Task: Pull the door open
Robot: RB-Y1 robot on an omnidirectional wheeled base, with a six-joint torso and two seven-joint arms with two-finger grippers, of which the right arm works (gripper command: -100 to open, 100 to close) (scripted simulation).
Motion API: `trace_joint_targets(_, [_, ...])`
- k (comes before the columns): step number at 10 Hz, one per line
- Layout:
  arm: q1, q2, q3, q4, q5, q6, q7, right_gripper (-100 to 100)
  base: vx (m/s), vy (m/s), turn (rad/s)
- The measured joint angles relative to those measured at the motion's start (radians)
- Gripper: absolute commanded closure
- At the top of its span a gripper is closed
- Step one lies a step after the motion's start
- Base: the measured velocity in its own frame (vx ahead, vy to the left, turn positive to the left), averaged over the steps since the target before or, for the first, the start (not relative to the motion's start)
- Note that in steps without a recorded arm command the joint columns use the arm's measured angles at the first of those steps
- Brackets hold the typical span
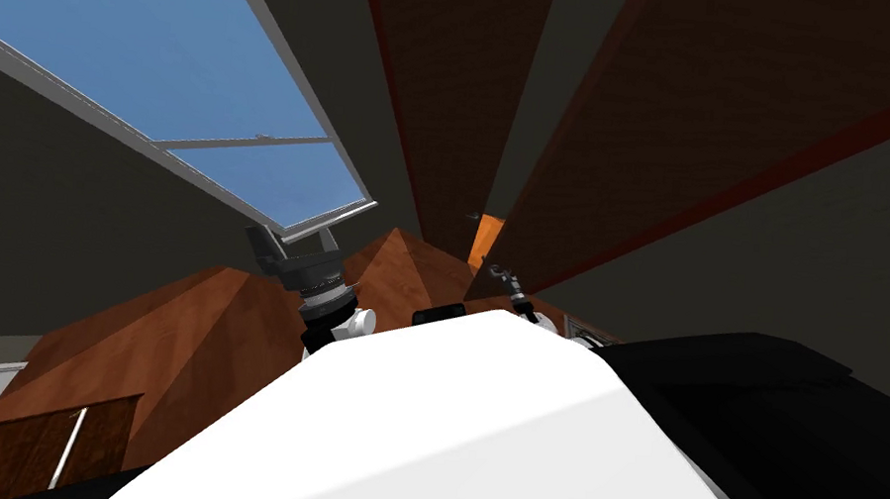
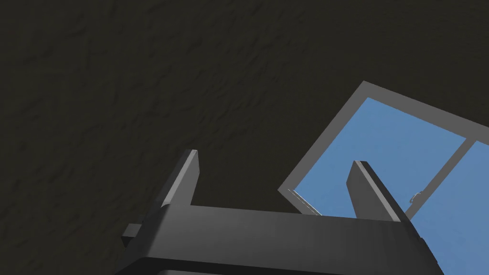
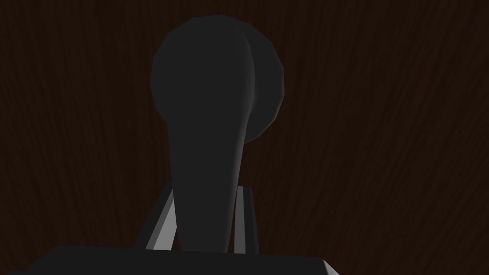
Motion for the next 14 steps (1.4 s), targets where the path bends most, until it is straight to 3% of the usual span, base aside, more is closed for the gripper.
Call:
trace_joint_targets(4, [0.03, -0.015, 0.017, -0.001, 0.011, -0.041, -0.022, 100, -0.116, -0.036, 0.078])
trace_joint_targets(6, [0.038, -0.024, 0.023, 0.016, 0.016, -0.078, -0.031, 100, -0.115, -0.035, 0.082])
trace_joint_targets(10, [0.047, -0.032, 0.022, 0.017, 0.016, -0.09, -0.035, 100, -0.187, -0.056, 0.173])
trace_joint_targets(14, [0.04, -0.037, 0.033, 0.066, 0.024, -0.137, -0.044, 100, -0.22, -0.074, 0.159])
